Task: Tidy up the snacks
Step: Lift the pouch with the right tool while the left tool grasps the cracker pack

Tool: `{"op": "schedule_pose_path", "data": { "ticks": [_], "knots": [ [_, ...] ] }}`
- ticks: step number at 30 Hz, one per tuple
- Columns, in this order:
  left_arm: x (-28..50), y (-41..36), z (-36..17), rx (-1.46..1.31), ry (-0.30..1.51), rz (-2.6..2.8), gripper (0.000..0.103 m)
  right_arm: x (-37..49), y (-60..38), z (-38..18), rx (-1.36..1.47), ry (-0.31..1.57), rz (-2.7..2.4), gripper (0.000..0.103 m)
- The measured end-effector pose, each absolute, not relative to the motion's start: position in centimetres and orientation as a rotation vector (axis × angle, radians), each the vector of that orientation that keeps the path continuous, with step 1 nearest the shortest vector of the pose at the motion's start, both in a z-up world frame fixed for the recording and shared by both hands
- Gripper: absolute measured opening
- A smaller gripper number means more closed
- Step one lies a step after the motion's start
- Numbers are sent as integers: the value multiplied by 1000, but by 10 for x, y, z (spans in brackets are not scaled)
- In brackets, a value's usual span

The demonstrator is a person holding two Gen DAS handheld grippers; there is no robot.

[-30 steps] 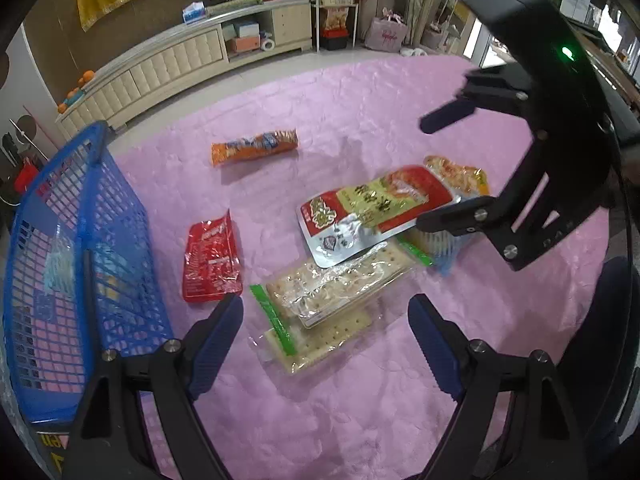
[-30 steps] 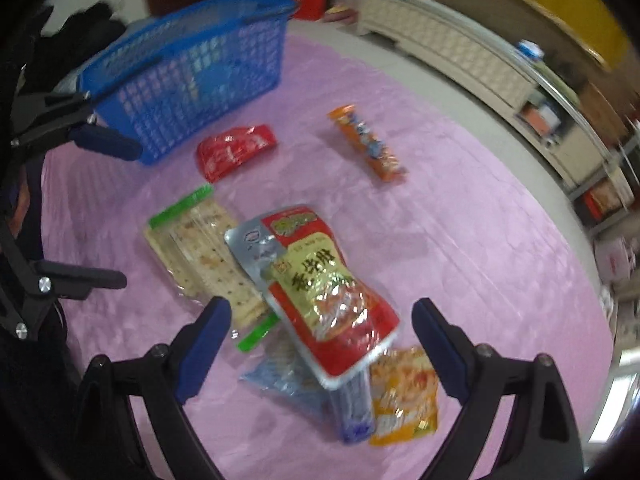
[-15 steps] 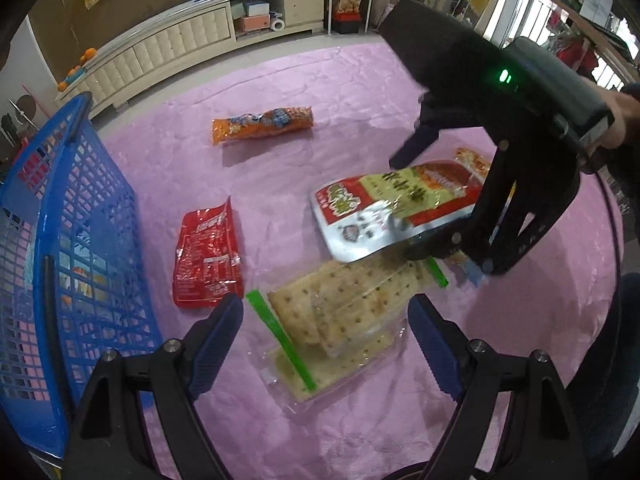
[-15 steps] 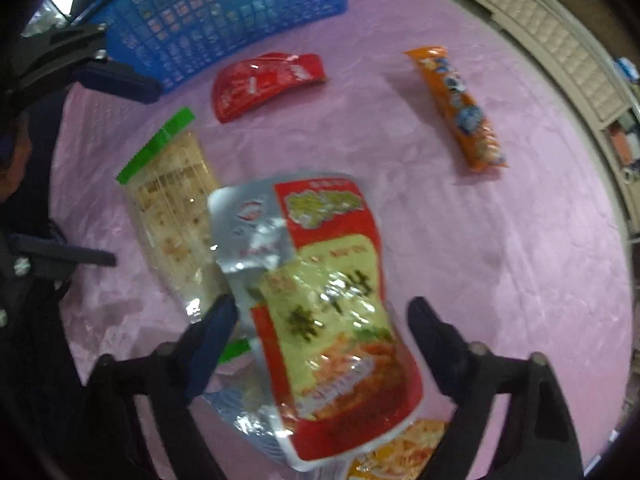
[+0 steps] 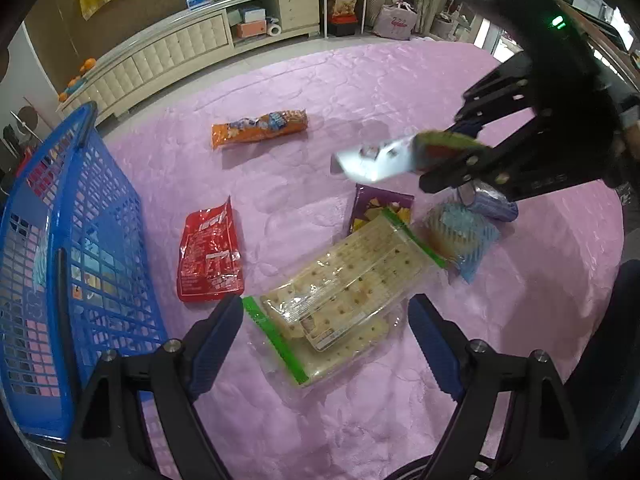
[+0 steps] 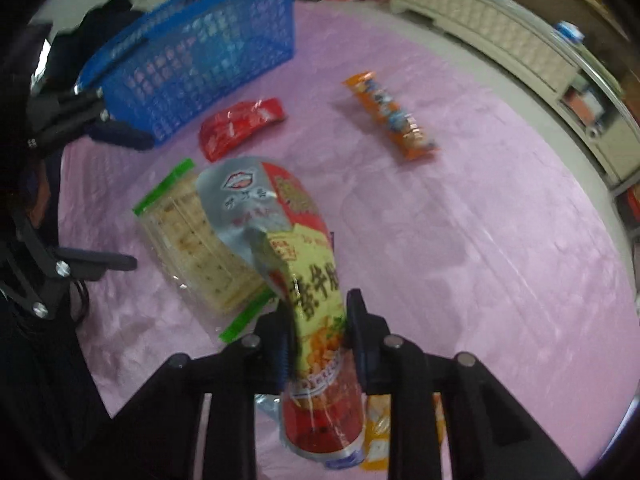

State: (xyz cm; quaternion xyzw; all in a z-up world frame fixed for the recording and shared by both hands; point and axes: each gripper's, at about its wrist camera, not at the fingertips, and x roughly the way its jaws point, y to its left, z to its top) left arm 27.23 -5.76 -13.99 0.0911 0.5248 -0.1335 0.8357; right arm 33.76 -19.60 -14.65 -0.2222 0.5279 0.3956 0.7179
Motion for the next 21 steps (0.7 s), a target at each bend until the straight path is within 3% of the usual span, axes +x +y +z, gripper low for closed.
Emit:
{"op": "schedule_pose_path", "data": {
  "ticks": [10,21],
  "knots": [
    [266,-76,-146,317,1118,-337,83,300,-230,-105,-243,1120,624,28],
    [287,-111,-170,543,1144,-437,83,268,-251,-126,-211,1142,466,28]
  ]
}}
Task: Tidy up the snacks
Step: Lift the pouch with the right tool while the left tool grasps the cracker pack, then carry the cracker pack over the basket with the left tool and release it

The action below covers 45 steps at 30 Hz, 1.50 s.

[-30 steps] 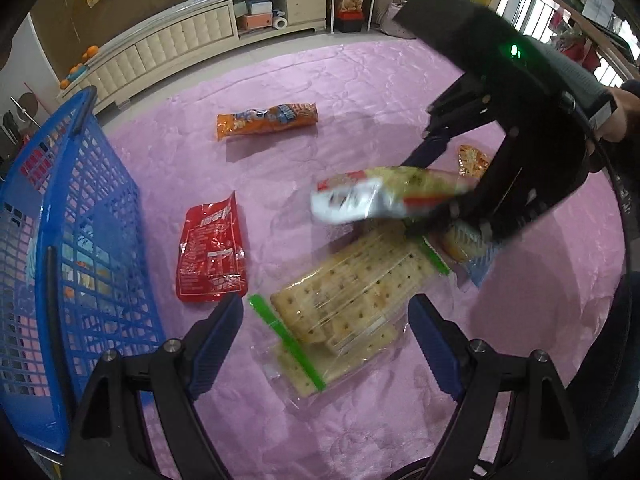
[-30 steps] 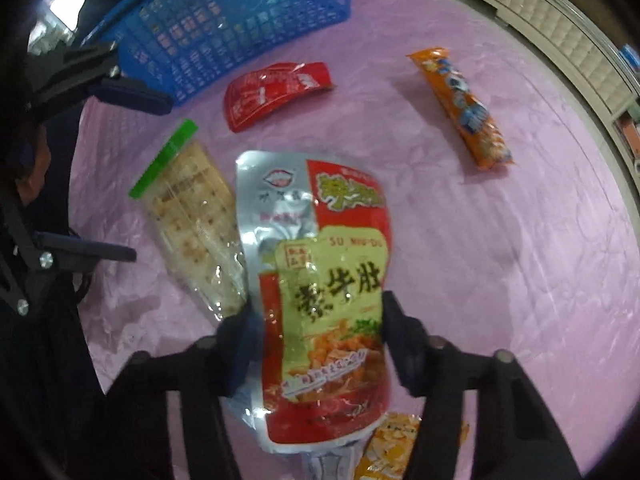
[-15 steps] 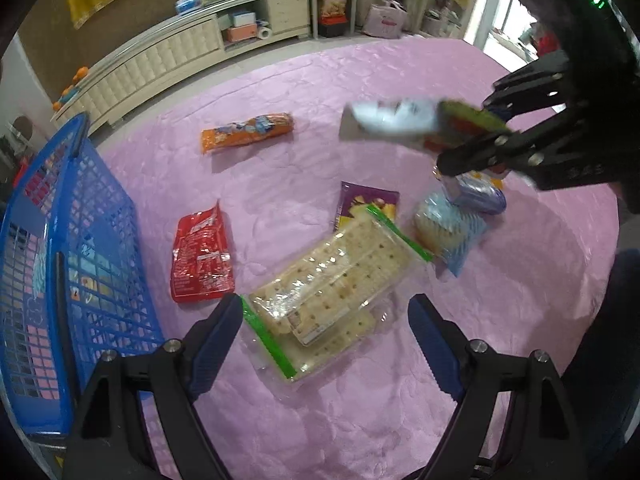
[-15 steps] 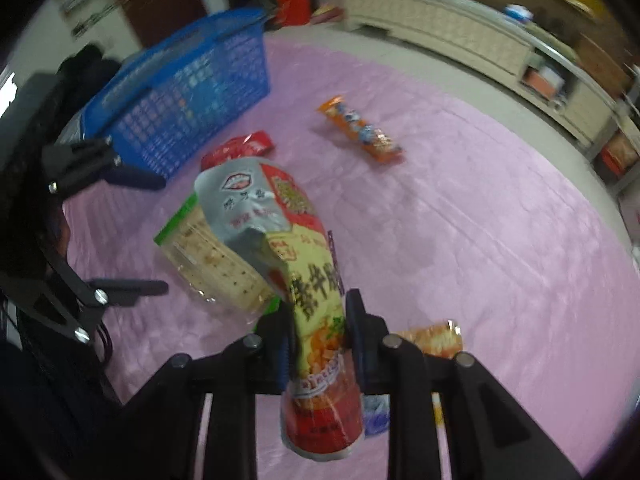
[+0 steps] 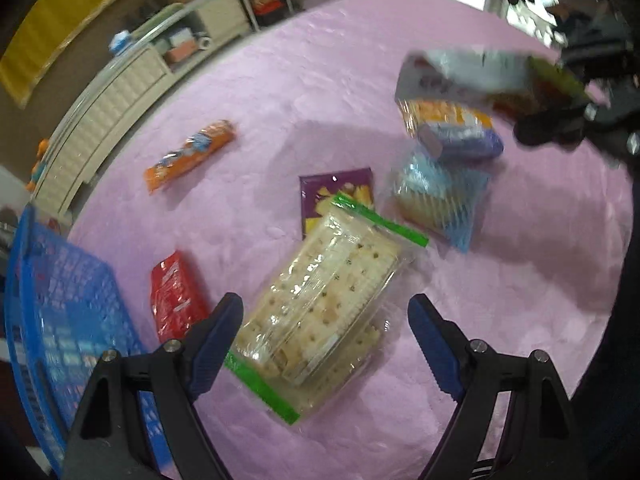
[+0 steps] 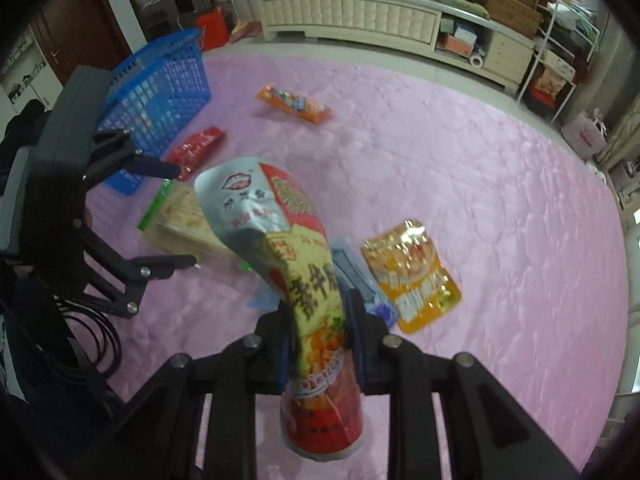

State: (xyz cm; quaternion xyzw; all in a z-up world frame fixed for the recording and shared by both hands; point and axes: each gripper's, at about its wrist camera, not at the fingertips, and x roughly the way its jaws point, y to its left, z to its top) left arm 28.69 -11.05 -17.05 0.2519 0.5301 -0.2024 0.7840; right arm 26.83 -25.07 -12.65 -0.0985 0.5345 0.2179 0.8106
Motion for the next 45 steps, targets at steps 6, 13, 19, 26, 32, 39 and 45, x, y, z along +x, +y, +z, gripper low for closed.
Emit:
{"op": "schedule_pose_path", "data": {
  "ticks": [6,13,19,26,32,39,45],
  "knots": [
    [305,-117,-188,556,1190,-442,83,268,-262,-126,-168,1150,474,28],
    [338,-107,-200,434,1276,-451,80,270,-261,-137,-119,1179,504,28],
    [338,-102,-195,417,1270,-431,65,269,-261,-139,-111,1192,503,28],
    [318,-91,-172,397,1216,-386,65,263,-252,-128,-135,1176,499,28],
    [296,-81,-137,363,1139,-377,65,253,-245,-111,-145,1156,496,28],
    [265,-73,-94,337,1052,-361,65,238,-229,-81,-176,1107,494,28],
    [246,-53,-64,322,992,-337,65,229,-208,-53,-189,1060,513,28]
  ]
}}
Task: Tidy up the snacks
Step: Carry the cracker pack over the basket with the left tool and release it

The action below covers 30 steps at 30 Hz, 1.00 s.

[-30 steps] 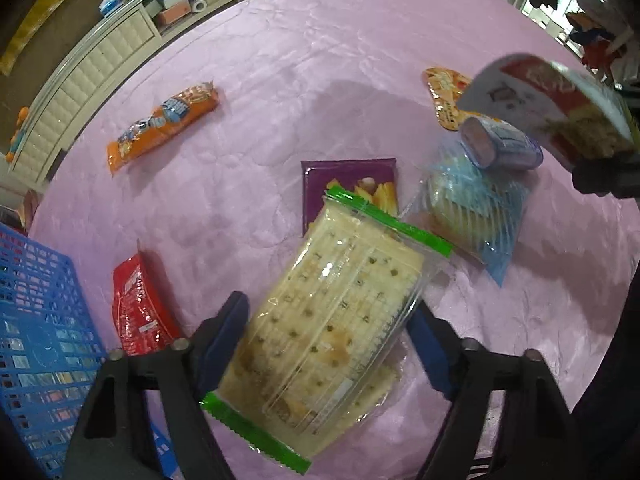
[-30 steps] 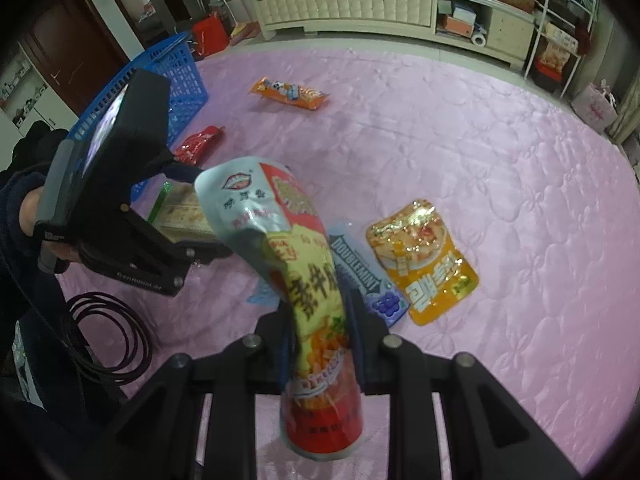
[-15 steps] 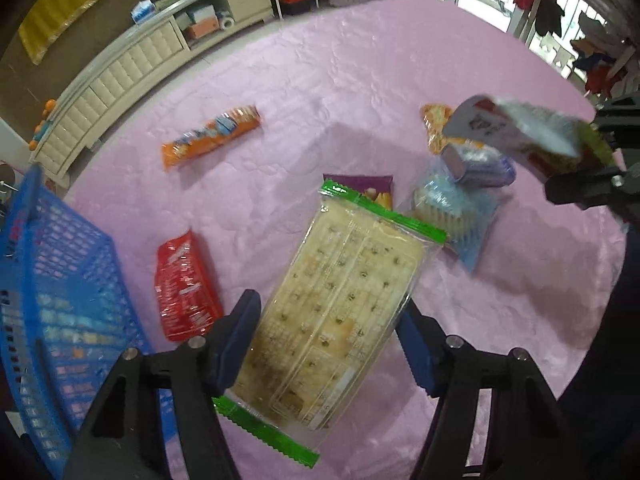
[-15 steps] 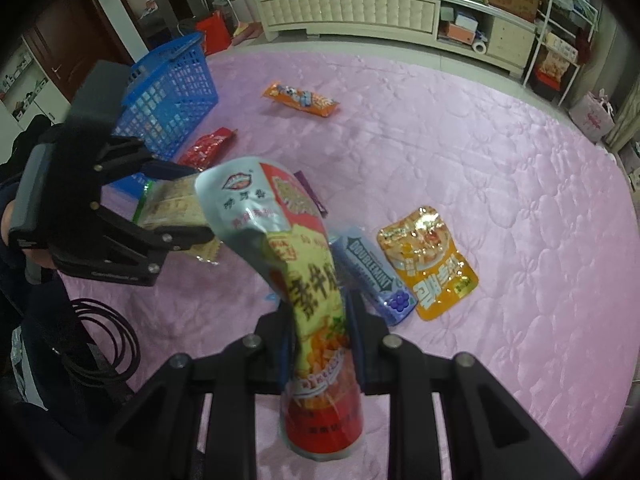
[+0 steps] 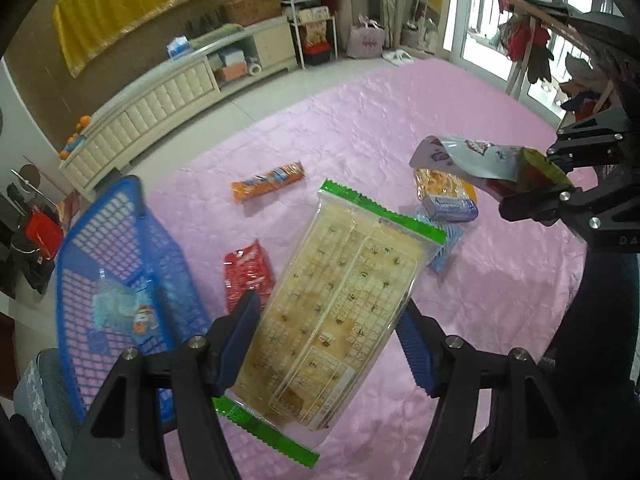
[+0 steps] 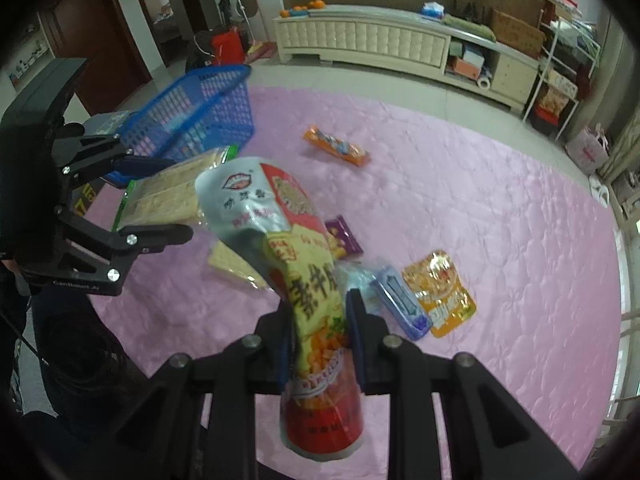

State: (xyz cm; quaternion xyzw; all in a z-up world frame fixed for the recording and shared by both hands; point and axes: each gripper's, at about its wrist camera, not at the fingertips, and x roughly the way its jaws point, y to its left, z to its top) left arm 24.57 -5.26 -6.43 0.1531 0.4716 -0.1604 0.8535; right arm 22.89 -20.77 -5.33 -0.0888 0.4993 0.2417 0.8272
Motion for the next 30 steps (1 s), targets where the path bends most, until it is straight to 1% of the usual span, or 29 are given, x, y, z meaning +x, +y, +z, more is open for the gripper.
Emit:
{"op": "schedule_pose_path", "data": {
  "ticks": [13,22,30],
  "knots": [
    [222,16,-2,309,899,-260,65,237,-130,-6,-268,959,582,28],
    [235,67,11,264,894,-190,65,261,-76,4,-299,931,621,28],
    [256,110,9,215,908,-145,65,293,-29,-3,-340,948,657,28]
  ]
}}
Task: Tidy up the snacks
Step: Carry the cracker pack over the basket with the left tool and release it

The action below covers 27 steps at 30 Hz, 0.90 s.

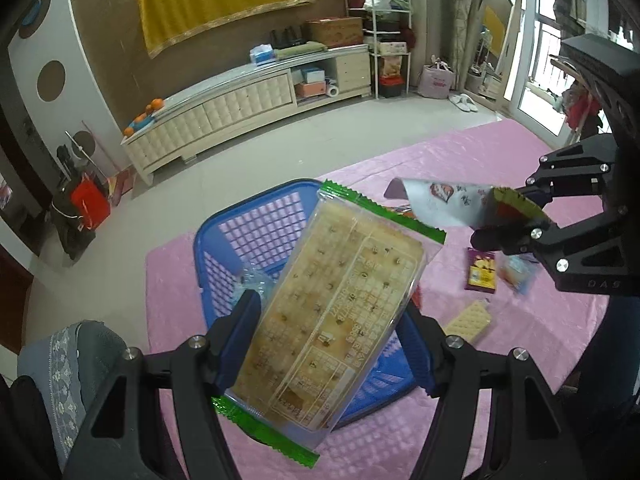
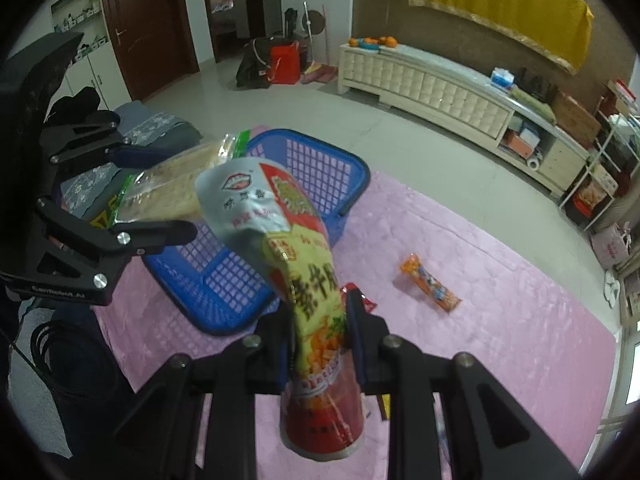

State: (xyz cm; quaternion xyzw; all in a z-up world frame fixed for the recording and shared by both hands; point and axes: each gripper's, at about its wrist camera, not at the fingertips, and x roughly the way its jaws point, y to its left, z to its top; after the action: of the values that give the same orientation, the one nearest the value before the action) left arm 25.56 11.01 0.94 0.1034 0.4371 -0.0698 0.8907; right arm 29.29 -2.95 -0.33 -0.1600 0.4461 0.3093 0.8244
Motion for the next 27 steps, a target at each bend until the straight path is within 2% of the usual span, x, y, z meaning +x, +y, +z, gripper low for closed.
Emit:
{"op": "schedule_pose_path", "data": {
  "ticks": [10,22,23,24,25,27],
  "knots": [
    [302,139,-25,166,973,-132,65,329,4,-33,-359,990,653,28],
    [354,137,-52,181,1019,-155,66,364,-8,-51,-260,1020,623,28],
    [357,135,-53,197,1015,-154,69,366,-11,-51,-245,1017,619,28],
    [360,133,-52,215,1010,-145,80,367,-15,-51,-232,1018,615,28],
    [362,132,-52,224,1005,-141,83,368,-15,-51,-228,1022,611,28],
    [366,132,-52,219,1013,-145,84,371,-17,-53,-219,1035,606,28]
  ]
}}
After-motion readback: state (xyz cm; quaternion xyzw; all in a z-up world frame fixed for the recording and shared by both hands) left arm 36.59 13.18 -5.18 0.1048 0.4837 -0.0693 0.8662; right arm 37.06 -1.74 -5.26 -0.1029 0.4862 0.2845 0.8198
